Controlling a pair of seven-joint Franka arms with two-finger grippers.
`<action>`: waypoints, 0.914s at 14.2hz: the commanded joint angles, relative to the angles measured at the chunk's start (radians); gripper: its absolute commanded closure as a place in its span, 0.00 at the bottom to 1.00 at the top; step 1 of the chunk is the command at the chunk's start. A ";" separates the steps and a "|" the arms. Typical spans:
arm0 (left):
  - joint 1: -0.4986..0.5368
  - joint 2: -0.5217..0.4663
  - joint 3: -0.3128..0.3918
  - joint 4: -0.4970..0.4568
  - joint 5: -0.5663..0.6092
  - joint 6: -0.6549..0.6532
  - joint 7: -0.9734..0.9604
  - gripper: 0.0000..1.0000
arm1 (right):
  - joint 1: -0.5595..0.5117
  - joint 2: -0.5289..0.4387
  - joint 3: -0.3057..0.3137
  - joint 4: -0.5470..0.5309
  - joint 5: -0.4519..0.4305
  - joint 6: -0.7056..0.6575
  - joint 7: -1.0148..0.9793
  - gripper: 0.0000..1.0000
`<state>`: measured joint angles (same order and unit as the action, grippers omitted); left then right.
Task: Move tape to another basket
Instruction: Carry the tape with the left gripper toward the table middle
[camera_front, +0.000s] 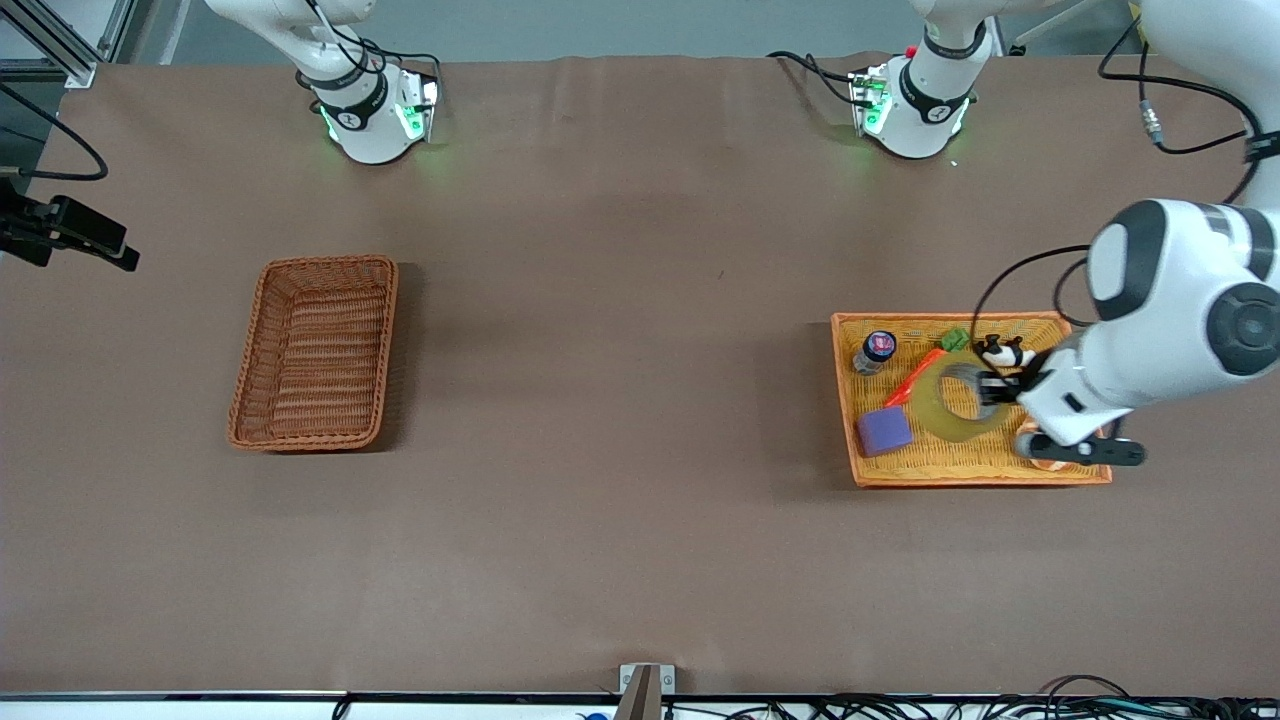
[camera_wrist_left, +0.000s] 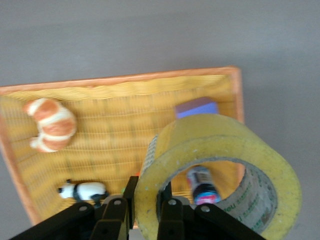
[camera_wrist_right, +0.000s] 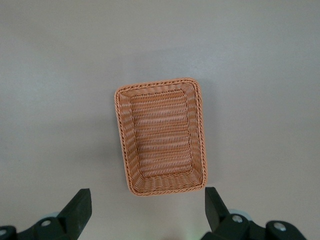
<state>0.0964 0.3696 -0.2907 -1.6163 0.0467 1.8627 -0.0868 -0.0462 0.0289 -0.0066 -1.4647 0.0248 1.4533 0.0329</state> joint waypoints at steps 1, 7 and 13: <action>-0.079 0.046 -0.037 0.045 0.006 -0.020 -0.071 0.95 | -0.006 -0.027 0.005 -0.026 0.004 -0.001 -0.008 0.00; -0.421 0.225 -0.036 0.209 0.007 -0.020 -0.228 0.97 | -0.011 -0.027 0.004 -0.023 0.004 0.007 -0.010 0.00; -0.619 0.394 -0.028 0.377 0.001 0.045 -0.379 0.98 | -0.007 -0.020 0.004 -0.017 -0.008 0.024 -0.008 0.00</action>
<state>-0.4841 0.7079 -0.3251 -1.3143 0.0460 1.8960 -0.4431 -0.0469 0.0290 -0.0085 -1.4644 0.0248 1.4594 0.0326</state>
